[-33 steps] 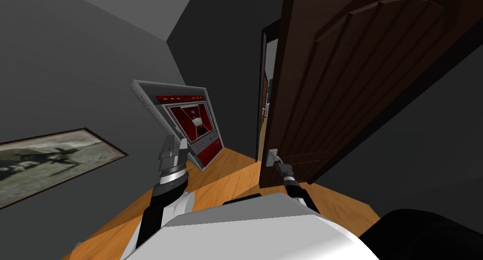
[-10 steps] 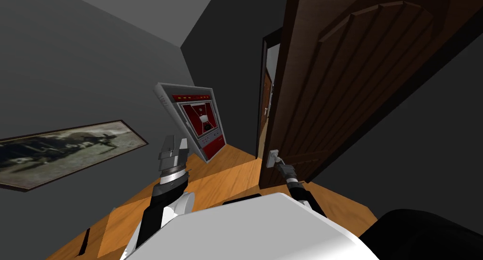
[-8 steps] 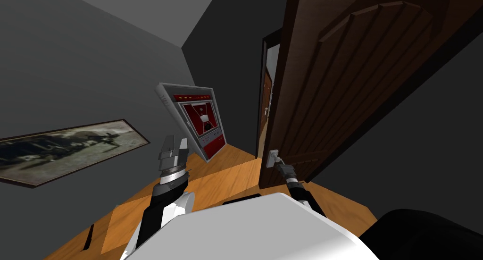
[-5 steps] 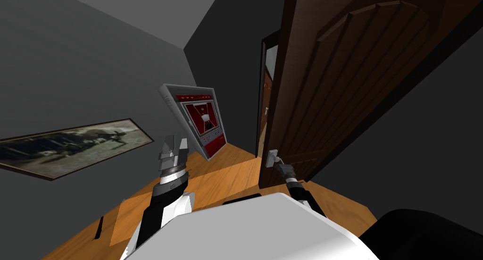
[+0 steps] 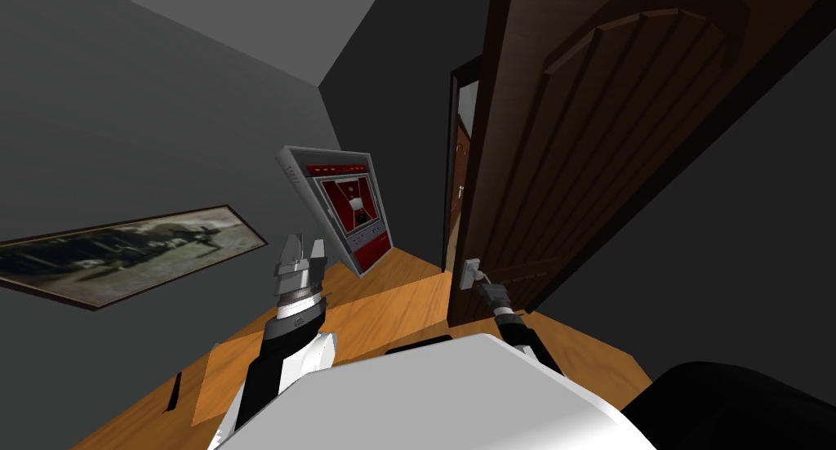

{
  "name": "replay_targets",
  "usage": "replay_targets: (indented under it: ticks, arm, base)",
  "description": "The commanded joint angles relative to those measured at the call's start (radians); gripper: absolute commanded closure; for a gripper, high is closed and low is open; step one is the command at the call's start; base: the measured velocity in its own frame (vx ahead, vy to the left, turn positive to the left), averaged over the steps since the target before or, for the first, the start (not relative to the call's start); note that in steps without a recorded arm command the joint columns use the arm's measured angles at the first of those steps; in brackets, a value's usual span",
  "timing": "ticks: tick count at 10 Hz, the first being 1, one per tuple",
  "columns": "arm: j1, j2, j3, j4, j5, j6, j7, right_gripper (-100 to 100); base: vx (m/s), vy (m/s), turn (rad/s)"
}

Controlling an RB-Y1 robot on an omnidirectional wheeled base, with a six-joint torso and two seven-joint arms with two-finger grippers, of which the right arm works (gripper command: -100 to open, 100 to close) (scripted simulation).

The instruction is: Pull the door open

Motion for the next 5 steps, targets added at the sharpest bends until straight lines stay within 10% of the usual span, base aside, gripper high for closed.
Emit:
replay_targets:
  ticks: [1,5]
  arm:
    - [0.004,0.010,0.028,-0.016,0.009,0.002,0.004,-100]
    - [0.002,0.008,0.034,-0.016,0.011,-0.001,0.002,-100]
  base:
    - [0.000,0.000,0.000]
    - [-0.021,-0.008,0.013]
